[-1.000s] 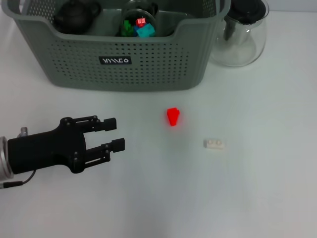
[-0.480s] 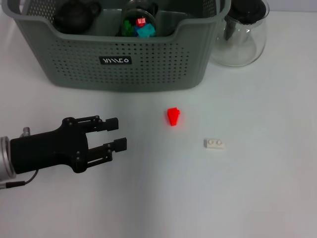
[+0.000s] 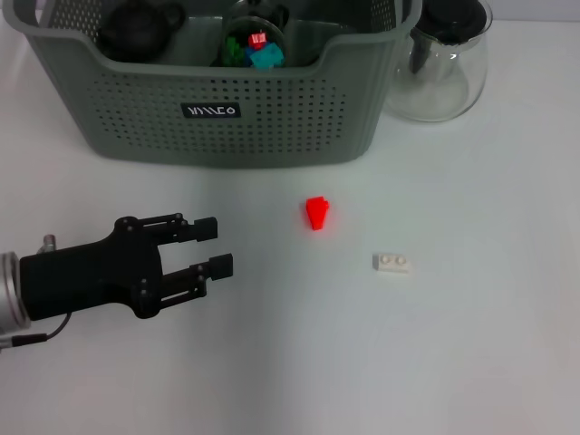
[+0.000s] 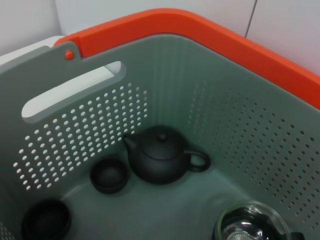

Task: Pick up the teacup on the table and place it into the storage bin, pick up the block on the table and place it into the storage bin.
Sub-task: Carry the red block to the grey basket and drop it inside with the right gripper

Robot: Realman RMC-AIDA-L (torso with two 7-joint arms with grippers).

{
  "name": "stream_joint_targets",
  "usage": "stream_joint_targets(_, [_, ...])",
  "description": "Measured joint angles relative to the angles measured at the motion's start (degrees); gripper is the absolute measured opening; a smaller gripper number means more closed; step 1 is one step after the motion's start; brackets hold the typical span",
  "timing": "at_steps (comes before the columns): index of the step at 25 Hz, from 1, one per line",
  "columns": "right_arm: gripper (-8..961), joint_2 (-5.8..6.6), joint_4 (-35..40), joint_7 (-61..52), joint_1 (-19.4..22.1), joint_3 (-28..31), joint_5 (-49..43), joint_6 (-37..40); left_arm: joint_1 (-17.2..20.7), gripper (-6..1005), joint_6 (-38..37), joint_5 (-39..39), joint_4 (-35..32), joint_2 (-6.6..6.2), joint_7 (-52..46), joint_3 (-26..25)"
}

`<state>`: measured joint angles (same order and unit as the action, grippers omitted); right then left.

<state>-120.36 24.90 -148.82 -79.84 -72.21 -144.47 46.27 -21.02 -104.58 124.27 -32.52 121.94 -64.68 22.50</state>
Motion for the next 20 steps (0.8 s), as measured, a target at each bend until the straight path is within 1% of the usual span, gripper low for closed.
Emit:
stream_joint_targets(7, [156,-0.05,-0.01,-0.02,-0.12,-0.28,0.03,-0.03,0.09,539,0.09,0.00,0.00,0.05,0.12,-0.20])
stream_joint_targets(12, [235,-0.05,0.89,-0.16,0.53,0.06,0.11,0.02,0.10,539,0.13,0.00,0.00,0.05,0.15,-0.36])
stream_joint_targets(14, [323,-0.04,2.57,-0.29,1.43,0.10,0.51,0.61,0.15,539,0.15,0.00,0.00,0.05,0.16,-0.36])
stream_joint_targets(16, [412,0.02,8.49,-0.23,4.74,0.13,2.02,3.65,0.22,539,0.33,-0.01,0.00,0.05,0.15,-0.39])
stream_joint_targets(17, [456,0.05,12.83,-0.14,7.42,0.16,3.22,5.98,0.25,539,0.45,0.00,0.00,0.04,0.11,-0.42])
stream_joint_targets(18, [500,0.02,17.88,0.15,10.58,0.04,5.07,8.26,0.24,539,0.49,-0.01,0.01,0.06,0.03,-0.41])
stream_joint_targets(20, [500,0.03,31.02,1.95,18.93,-0.23,10.90,13.00,0.23,539,0.59,0.01,0.01,0.05,-0.09,-0.42])
